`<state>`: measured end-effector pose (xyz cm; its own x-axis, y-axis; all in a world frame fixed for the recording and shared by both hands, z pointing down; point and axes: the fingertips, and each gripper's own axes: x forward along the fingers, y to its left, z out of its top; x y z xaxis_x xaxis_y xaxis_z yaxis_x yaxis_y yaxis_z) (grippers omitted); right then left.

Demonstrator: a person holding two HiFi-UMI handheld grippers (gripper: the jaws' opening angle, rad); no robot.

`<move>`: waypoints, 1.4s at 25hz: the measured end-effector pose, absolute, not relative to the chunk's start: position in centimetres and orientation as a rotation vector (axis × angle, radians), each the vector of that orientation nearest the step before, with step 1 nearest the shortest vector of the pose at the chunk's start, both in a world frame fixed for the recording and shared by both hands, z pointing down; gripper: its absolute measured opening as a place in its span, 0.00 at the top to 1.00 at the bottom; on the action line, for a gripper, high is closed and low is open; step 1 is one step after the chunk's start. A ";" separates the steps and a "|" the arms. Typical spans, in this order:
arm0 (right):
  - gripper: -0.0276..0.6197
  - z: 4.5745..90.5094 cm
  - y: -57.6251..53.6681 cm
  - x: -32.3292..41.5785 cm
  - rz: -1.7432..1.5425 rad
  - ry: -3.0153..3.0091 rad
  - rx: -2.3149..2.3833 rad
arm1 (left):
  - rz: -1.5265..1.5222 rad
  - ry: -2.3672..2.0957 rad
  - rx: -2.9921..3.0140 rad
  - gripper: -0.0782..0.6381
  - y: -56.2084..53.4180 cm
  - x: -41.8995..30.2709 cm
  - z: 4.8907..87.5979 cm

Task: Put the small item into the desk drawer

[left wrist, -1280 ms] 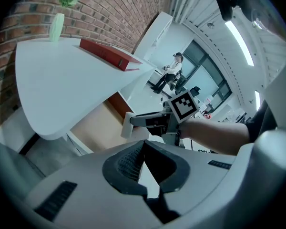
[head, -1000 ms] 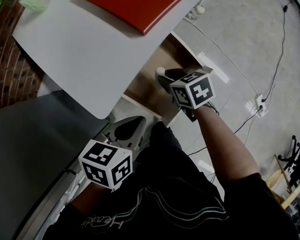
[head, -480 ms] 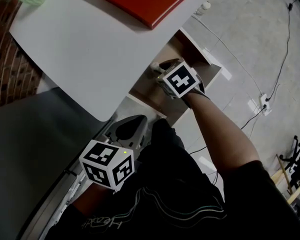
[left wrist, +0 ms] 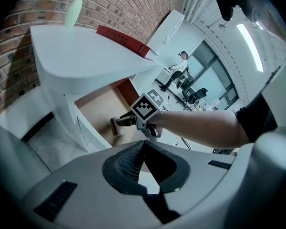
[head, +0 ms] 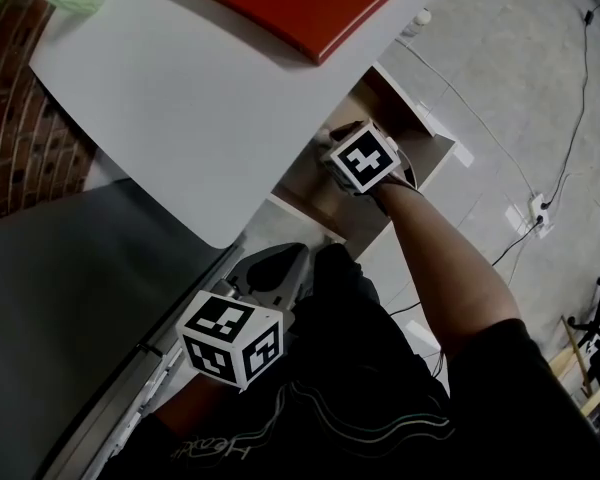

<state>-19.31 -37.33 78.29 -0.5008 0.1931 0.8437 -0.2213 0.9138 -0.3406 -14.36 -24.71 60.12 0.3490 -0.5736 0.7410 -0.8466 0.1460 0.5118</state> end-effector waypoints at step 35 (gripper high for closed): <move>0.67 46.9 -29.2 -6.1 0.715 -2.452 0.348 | 0.269 -1.310 1.918 0.86 -19.9 -8.2 41.8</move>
